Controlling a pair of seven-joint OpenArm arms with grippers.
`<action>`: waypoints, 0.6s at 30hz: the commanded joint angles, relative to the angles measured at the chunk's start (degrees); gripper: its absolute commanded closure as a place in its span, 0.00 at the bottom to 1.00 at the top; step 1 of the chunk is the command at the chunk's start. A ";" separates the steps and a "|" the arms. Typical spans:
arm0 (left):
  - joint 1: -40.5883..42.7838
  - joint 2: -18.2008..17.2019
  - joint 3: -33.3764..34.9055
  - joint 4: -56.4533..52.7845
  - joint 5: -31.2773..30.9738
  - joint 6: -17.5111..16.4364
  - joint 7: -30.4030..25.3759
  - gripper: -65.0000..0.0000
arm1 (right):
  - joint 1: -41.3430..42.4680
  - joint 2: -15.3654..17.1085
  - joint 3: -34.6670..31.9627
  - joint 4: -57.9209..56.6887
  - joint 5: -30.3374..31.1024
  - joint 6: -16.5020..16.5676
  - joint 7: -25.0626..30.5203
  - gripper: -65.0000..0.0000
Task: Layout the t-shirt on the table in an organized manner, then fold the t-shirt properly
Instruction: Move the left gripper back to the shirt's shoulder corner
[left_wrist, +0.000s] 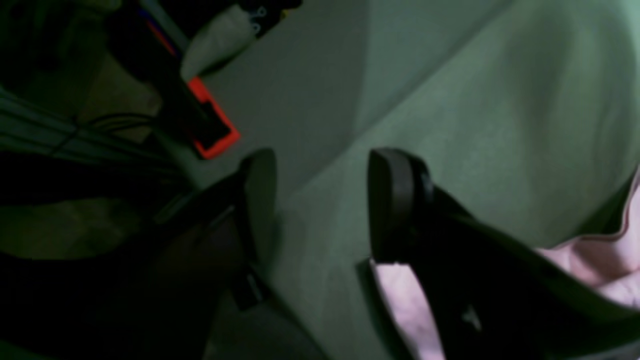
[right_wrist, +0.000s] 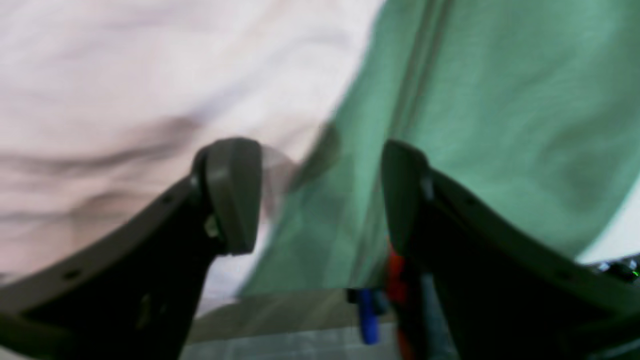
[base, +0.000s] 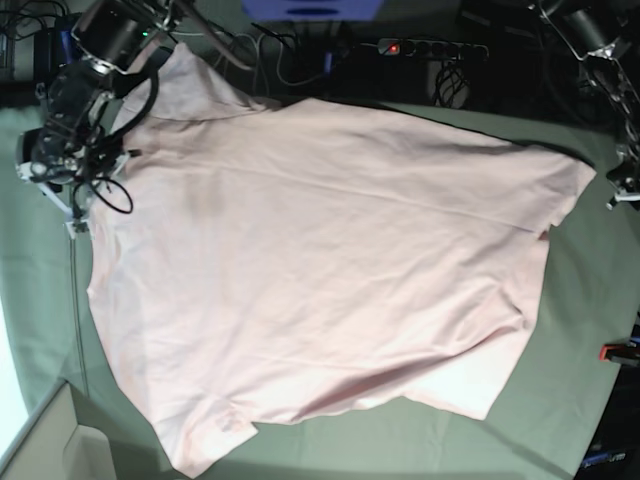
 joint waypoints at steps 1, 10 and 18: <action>-0.47 -1.20 -0.24 1.04 -0.07 -0.10 -1.22 0.55 | 0.63 0.36 0.00 0.84 0.21 -0.05 0.31 0.41; -0.47 -1.20 -0.85 0.95 -0.07 -0.10 -1.48 0.55 | 1.51 -0.51 0.97 -3.82 0.21 -0.05 0.74 0.57; -0.12 -1.11 -2.70 1.39 -0.07 -0.10 -1.13 0.55 | 1.86 3.71 4.92 -3.90 0.12 -0.05 0.83 0.99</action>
